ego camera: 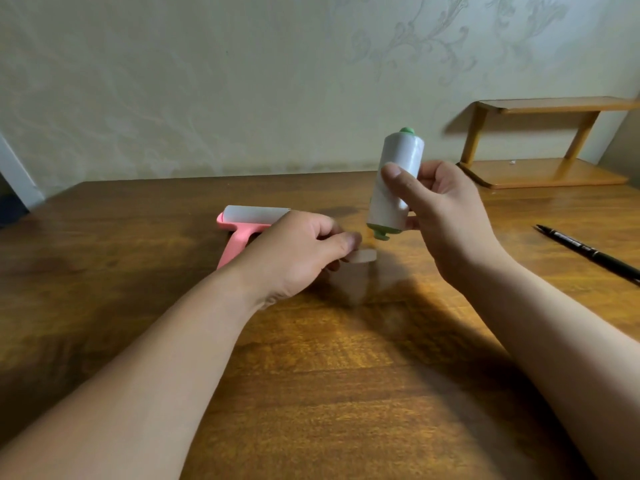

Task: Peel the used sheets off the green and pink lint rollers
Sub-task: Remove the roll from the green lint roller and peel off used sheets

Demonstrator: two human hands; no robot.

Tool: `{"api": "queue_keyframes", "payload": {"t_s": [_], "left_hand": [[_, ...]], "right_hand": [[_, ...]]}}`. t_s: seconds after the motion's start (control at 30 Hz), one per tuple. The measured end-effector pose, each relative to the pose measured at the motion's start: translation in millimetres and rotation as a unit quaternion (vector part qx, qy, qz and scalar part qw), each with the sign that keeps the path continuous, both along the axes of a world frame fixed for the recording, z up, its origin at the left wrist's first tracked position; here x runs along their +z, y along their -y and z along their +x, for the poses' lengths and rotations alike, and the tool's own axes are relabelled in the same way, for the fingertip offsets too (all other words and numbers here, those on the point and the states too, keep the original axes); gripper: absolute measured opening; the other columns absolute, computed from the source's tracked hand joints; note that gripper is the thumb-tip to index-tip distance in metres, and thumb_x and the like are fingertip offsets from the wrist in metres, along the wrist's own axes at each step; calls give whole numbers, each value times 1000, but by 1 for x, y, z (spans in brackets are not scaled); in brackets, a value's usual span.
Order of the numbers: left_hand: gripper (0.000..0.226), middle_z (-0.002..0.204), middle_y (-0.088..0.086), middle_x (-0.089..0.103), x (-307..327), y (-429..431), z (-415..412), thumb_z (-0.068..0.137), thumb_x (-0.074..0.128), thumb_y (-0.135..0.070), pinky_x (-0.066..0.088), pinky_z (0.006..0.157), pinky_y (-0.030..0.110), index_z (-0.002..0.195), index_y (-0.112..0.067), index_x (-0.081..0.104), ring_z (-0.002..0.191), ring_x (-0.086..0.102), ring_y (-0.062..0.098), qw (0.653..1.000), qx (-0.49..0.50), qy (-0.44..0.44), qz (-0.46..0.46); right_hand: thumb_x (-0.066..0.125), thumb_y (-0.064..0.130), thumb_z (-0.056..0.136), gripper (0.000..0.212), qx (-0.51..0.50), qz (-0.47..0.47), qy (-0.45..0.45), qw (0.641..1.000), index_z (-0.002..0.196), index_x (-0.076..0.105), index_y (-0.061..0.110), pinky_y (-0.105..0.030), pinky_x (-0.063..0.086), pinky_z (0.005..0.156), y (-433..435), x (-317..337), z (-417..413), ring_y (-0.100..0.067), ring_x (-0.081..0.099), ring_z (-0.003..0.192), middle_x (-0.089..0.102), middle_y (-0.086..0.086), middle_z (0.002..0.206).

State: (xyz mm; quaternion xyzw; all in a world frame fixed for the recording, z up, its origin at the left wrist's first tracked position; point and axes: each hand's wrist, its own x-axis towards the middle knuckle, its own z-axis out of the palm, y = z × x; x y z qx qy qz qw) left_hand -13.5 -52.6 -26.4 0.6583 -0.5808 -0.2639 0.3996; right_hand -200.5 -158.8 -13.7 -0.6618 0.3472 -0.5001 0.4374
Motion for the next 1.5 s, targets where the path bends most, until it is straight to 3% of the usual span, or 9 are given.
{"api": "queue_keyframes", "payload": {"t_s": [0.27,0.43,0.63,0.77,1.0,1.13,1.2,1.3,1.5], "left_hand": [[9,88,-6,82,0,-1,2,105,79,-23,57,63,18,99,-29,82,67,68,-2,998,-44,50,6],[19,78,-17,80,-1,-1,4,104,78,-41,47,57,8,90,-28,83,70,70,-8,999,-35,39,-3],[23,92,-5,78,0,1,3,96,83,-48,59,71,30,105,-32,69,79,71,4,999,-10,37,-33],[75,119,-7,81,0,4,-6,81,80,-72,64,84,30,143,-32,62,106,81,8,989,-9,-132,-72],[53,125,7,83,4,8,-3,94,76,-36,63,97,41,141,-13,69,115,79,21,941,-14,-320,-111],[37,123,14,81,14,4,0,99,64,-23,66,83,34,131,-8,75,106,78,19,884,-73,-440,-142],[36,120,13,81,16,2,0,98,62,-22,66,81,33,130,-10,76,103,78,18,868,-79,-466,-153],[43,123,14,79,19,0,2,96,62,-22,66,84,35,135,-10,72,108,76,21,854,-69,-487,-168],[48,130,23,75,17,-1,-5,97,56,-21,65,92,40,142,-4,65,117,71,30,879,-77,-444,-155]], "right_hand": [[80,65,87,55,3,-5,-26,1000,115,65,20,-55,68,83,0,-1,0,-25,77,102,75,-7,112],[80,70,84,57,8,-13,-41,999,114,64,24,-49,69,82,0,-3,1,-21,77,100,74,-2,109],[80,70,82,57,5,-25,-50,998,111,64,24,-48,69,81,-1,-3,1,-19,77,96,75,-1,106],[81,71,82,57,10,-51,-67,996,110,67,24,-42,65,76,-10,-3,4,-20,76,91,77,0,100],[43,53,115,54,88,-21,55,994,117,82,15,-44,62,87,-14,8,0,-36,77,103,82,-11,109],[55,48,110,35,48,-59,1,997,132,74,30,-26,54,101,-4,13,-11,5,70,116,79,19,118],[58,56,104,45,70,-72,-40,994,143,66,34,-15,48,98,-4,12,-12,13,64,122,73,25,128],[65,68,93,57,53,-65,-98,992,136,62,30,-31,54,100,-4,7,-9,-7,68,122,71,12,131],[70,56,97,59,267,157,32,950,125,69,4,-30,55,68,-12,3,2,-21,69,84,72,-10,104]]}}
